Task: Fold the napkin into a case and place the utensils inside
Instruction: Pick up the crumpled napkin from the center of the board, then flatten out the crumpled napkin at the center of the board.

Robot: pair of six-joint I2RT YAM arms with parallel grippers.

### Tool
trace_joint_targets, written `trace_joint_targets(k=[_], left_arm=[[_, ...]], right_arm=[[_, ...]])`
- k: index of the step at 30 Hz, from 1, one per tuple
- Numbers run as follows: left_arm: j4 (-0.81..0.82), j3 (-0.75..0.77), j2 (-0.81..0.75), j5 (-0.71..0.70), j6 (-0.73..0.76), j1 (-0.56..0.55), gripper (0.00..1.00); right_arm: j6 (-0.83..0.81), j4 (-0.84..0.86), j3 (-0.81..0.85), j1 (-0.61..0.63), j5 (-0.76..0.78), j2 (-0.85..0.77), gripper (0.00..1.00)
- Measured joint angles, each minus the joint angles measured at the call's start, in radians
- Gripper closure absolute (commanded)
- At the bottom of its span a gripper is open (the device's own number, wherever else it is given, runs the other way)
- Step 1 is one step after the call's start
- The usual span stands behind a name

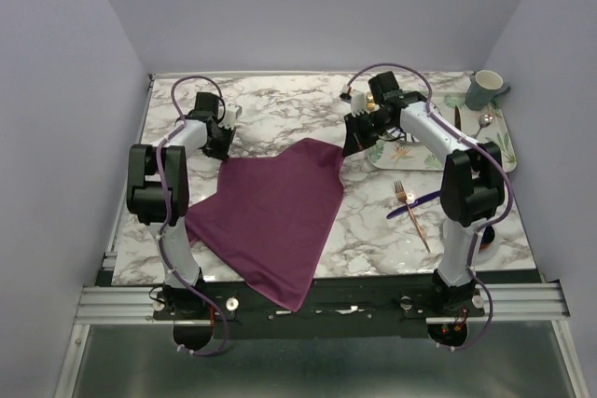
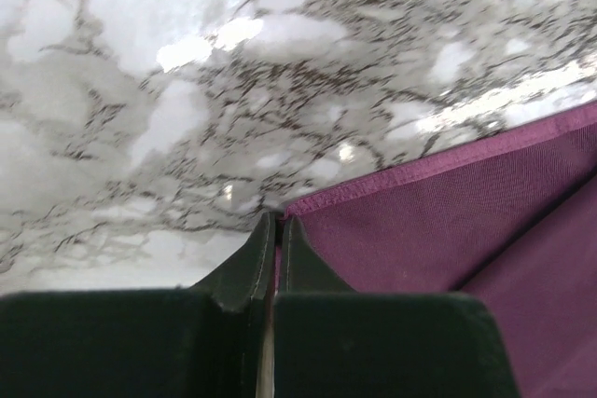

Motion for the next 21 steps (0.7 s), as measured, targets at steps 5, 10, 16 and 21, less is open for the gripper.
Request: trace_joint_targets(k=[5,10,16,21], left_arm=[[-0.058,0.017,-0.054,0.003,-0.003,0.062,1.00],[-0.080,0.180,-0.158,0.018,-0.018,0.140,1.00],[-0.055,0.286,-0.330,0.050,-0.031,0.164,1.00],[-0.017,0.245,-0.518,0.071,-0.042,0.166,1.00]], right_arm=[[-0.055,-0.019,0.100,0.000,0.062,0.000,0.99],[-0.128,-0.057,0.259,0.000,0.145,0.000,0.99],[-0.179,-0.075,0.464,0.000,0.232,-0.005,0.99],[-0.202,-0.068,0.488,0.000,0.264,-0.082,0.99]])
